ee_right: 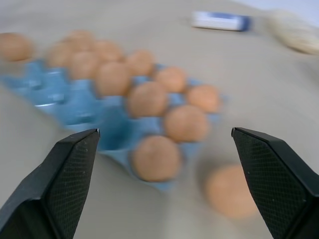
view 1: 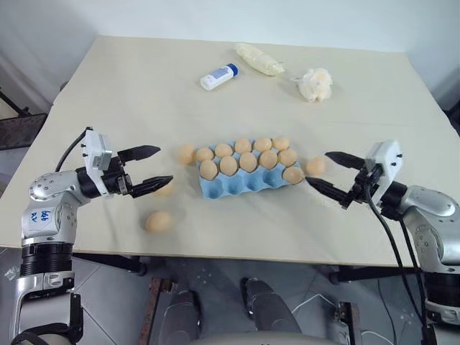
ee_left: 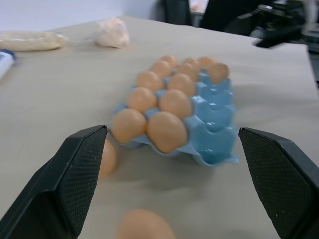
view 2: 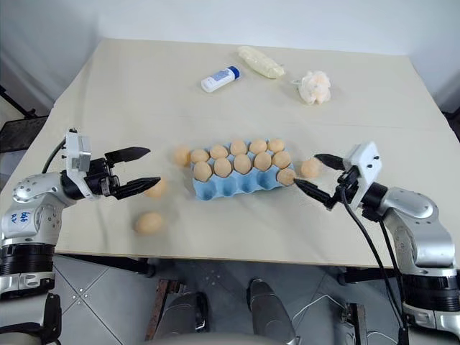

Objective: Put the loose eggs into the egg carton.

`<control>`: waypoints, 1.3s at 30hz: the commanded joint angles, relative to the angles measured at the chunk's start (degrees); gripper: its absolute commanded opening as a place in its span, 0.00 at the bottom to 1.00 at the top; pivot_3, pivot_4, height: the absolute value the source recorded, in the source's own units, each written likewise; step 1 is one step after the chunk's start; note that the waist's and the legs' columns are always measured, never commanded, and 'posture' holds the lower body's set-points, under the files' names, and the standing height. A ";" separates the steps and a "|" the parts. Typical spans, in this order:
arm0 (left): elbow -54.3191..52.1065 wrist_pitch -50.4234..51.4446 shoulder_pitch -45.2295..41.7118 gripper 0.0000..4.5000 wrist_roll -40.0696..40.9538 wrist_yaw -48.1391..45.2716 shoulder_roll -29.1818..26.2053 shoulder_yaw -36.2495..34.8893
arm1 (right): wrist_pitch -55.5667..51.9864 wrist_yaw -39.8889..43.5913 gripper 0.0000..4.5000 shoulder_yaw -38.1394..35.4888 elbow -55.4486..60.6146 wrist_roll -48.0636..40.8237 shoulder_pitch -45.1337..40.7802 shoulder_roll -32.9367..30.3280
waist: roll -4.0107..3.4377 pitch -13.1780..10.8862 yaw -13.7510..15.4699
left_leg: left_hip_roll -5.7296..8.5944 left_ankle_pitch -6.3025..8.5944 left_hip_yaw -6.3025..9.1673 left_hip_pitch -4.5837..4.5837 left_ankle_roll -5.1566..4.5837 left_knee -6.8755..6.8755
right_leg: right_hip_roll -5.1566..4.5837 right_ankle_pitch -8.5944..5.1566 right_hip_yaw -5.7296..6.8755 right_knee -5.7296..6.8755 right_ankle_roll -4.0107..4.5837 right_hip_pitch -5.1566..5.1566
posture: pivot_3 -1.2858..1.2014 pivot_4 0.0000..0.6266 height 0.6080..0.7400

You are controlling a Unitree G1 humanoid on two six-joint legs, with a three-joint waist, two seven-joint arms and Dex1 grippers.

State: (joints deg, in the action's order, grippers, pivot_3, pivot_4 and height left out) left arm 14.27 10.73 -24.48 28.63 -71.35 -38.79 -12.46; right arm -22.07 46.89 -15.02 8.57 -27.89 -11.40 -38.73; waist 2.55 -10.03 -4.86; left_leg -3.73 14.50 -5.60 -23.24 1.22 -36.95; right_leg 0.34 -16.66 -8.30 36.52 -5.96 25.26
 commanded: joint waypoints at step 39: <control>-2.91 -6.93 3.12 1.00 3.28 -4.92 2.75 -0.83 | -6.44 -27.05 0.99 6.69 -17.50 11.87 -17.36 13.48 | 0.02 0.01 -1.91 | 0.02 -0.09 0.11 0.00 -0.20 0.10 | 0.01 0.17 -0.31 -0.05 -0.09 0.12 | 0.52 0.24 1.00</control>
State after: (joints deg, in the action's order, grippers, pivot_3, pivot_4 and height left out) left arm 13.71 4.54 -21.77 31.18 -76.72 -35.91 -12.36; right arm -29.01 20.23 -7.80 -9.53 -16.68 -27.78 -24.65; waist 2.57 -10.02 -6.77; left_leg -3.70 14.41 -5.49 -23.24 1.02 -36.85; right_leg 0.35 -16.49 -8.60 36.47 -6.05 25.38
